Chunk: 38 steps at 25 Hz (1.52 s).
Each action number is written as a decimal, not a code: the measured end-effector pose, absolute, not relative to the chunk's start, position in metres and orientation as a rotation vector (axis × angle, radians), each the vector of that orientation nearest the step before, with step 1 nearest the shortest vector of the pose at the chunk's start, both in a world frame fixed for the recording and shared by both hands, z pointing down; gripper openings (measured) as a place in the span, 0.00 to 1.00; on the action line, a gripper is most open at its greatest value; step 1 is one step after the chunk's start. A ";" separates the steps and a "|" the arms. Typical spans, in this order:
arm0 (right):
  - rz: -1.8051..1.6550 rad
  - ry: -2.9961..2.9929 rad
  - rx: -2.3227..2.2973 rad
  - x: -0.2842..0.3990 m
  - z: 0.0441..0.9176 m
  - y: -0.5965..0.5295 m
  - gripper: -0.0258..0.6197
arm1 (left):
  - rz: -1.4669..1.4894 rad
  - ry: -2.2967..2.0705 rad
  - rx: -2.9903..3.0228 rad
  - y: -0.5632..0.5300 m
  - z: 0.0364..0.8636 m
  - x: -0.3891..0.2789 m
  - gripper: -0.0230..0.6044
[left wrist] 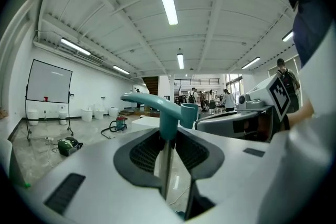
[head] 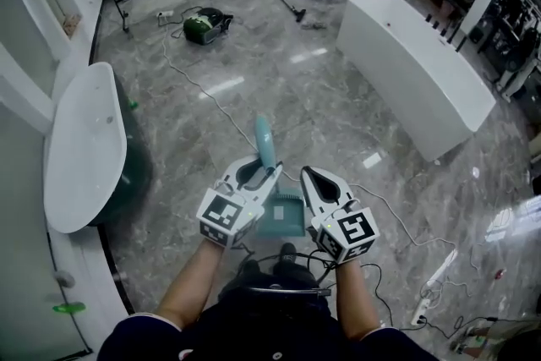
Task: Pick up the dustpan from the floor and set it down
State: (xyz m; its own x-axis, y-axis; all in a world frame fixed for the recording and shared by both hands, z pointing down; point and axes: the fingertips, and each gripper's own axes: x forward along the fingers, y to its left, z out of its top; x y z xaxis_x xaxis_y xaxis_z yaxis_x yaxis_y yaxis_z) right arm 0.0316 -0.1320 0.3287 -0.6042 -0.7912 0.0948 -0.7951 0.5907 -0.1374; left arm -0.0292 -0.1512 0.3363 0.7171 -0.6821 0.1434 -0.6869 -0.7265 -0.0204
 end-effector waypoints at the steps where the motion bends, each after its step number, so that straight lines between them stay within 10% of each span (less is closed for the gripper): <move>1: 0.237 -2.791 1.386 0.030 0.322 -0.130 0.05 | 0.220 -1.156 2.888 -0.148 0.329 -0.030 0.20; 38: 0.161 -2.868 1.260 0.001 0.302 -0.130 0.05 | 0.197 -1.279 2.864 -0.142 0.311 -0.052 0.20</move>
State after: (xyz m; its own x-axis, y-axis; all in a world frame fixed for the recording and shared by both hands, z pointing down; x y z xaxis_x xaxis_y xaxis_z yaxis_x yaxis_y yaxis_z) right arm 0.0013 -0.1296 0.3020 -0.6775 -0.7341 0.0456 -0.7346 0.6722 -0.0922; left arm -0.0517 -0.1423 0.3106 0.6610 -0.7417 0.1138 -0.7415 -0.6689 -0.0524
